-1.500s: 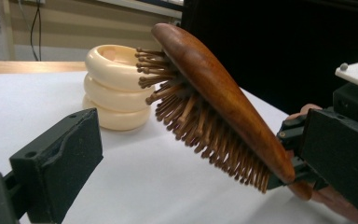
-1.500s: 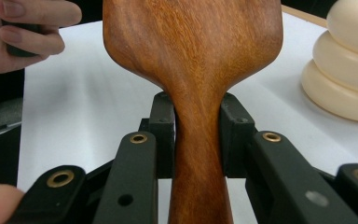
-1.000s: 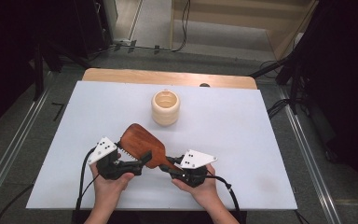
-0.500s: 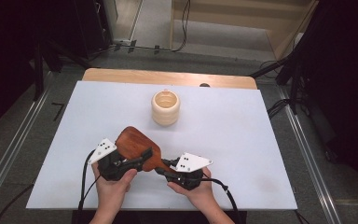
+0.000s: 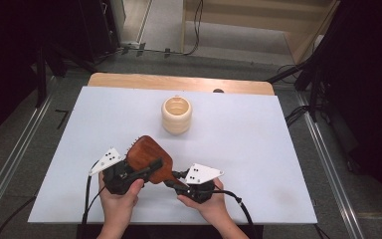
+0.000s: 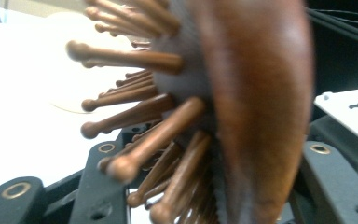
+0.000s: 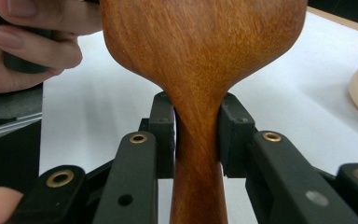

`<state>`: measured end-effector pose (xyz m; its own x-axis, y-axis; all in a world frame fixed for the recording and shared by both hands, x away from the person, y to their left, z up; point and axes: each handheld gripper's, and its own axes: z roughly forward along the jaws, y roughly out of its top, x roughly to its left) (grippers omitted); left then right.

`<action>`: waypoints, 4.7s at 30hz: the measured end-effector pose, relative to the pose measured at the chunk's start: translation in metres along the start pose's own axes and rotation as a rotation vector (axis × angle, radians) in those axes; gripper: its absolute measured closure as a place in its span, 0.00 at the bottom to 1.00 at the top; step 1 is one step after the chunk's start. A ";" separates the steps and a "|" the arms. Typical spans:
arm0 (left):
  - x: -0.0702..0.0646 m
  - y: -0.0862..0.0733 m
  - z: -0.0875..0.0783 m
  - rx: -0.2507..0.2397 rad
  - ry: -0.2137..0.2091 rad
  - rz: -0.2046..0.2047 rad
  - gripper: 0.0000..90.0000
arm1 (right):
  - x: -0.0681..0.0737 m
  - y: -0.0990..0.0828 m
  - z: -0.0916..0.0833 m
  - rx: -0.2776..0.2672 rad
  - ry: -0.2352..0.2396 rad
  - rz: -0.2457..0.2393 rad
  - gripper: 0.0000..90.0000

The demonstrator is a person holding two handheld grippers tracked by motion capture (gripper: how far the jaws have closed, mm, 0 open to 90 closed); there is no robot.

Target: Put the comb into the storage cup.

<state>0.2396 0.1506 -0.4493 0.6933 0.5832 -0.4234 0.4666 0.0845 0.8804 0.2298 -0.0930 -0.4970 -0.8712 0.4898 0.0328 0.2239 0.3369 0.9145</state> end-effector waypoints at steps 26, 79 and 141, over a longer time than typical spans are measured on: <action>0.005 0.016 -0.023 -0.066 0.018 0.079 0.64 | -0.040 -0.007 -0.060 -0.114 -0.031 0.070 0.00; 0.025 0.064 -0.010 -0.072 0.044 0.087 0.64 | -0.091 -0.103 -0.203 -0.137 -0.372 0.198 0.00; 0.045 0.152 0.047 -0.121 0.094 0.098 0.64 | -0.095 -0.111 -0.208 -0.191 -0.343 0.225 0.00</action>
<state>0.3673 0.1513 -0.3443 0.6751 0.6659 -0.3176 0.3258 0.1172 0.9382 0.1970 -0.3442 -0.5178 -0.6076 0.7830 0.1333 0.2783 0.0527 0.9590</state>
